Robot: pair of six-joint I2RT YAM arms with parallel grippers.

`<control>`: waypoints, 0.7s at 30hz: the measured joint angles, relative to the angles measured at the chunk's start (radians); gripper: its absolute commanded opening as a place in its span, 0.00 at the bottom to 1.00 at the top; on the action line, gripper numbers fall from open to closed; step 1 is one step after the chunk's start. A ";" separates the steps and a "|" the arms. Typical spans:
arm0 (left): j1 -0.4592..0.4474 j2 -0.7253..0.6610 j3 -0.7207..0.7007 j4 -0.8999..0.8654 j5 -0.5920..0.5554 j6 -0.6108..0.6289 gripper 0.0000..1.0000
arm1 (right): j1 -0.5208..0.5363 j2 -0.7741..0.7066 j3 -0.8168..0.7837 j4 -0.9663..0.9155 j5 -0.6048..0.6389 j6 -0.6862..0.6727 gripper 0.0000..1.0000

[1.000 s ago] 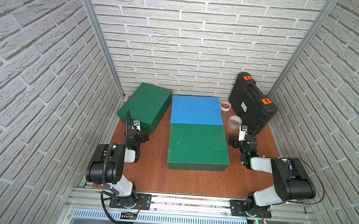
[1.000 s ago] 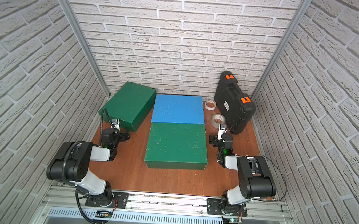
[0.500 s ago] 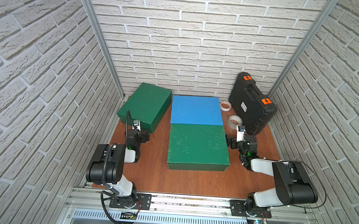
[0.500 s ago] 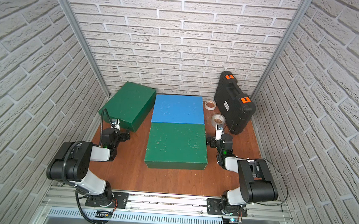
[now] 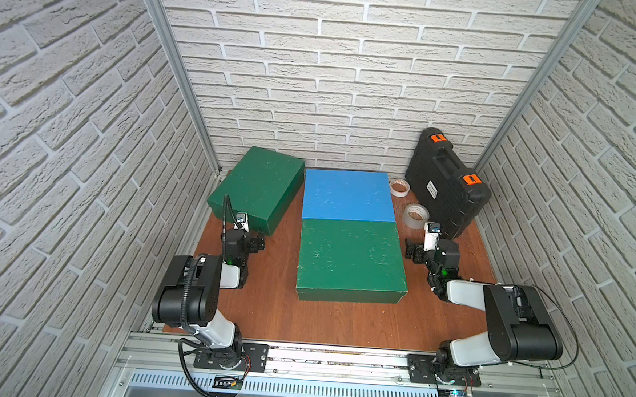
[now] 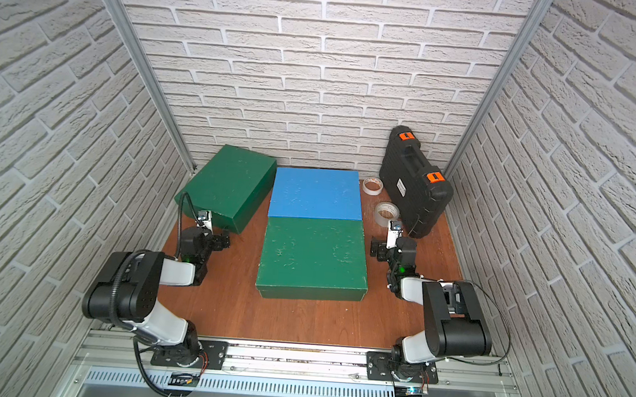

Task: Stack the shoeboxes
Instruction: Move the shoebox to the center of the board.

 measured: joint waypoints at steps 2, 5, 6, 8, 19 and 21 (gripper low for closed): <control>0.000 0.000 0.000 0.000 -0.001 0.001 0.98 | 0.000 -0.022 0.112 -0.174 0.002 0.003 1.00; -0.009 -0.014 -0.008 0.002 -0.010 0.007 0.98 | 0.000 -0.084 0.207 -0.246 -0.022 0.004 1.00; -0.013 -0.033 -0.018 -0.001 -0.015 0.010 0.98 | 0.000 -0.110 0.216 -0.266 -0.023 0.005 1.00; -0.027 -0.098 -0.039 -0.023 -0.031 0.016 0.98 | 0.000 -0.153 0.230 -0.335 -0.016 0.009 1.00; -0.078 -0.514 0.284 -0.608 0.051 -0.196 0.98 | -0.002 -0.400 0.655 -1.039 0.069 0.206 0.99; -0.078 -0.526 0.298 -0.653 0.116 -0.231 0.98 | -0.002 -0.457 0.697 -1.122 0.056 0.227 1.00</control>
